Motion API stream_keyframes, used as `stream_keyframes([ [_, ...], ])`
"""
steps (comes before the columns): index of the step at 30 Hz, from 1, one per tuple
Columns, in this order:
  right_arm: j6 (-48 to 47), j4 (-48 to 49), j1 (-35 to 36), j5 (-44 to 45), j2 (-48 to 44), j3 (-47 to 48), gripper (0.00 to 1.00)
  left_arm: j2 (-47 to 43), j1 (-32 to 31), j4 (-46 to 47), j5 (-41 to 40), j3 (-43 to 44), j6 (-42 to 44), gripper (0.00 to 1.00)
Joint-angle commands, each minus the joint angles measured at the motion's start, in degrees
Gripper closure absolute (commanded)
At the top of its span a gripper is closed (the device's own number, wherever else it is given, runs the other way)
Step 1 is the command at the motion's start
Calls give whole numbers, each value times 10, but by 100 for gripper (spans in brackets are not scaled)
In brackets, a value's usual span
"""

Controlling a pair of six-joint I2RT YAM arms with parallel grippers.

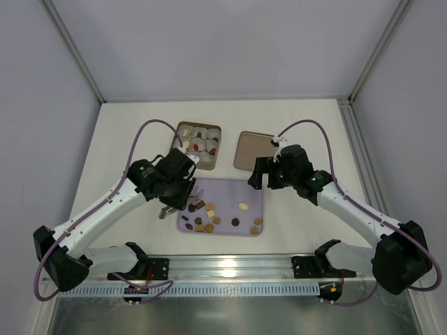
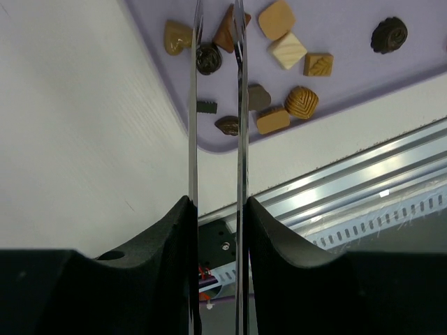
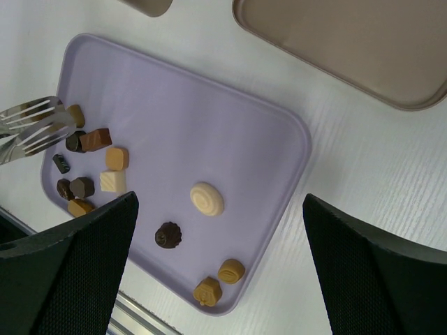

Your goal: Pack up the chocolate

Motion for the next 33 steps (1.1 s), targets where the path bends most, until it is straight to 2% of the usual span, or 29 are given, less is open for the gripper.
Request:
stream_keyframes([
  [1,17,6,10,21,-34,-14,0,-24,-22,-2,-14,-14,-15,64],
  [17,24,-7,26,40,-64,-26,0,17,-63,4,-37,-17,-17,60],
  [33,23,-2,25,39,-63,-33,0,62,-65,15,-39,-15,-2,60],
])
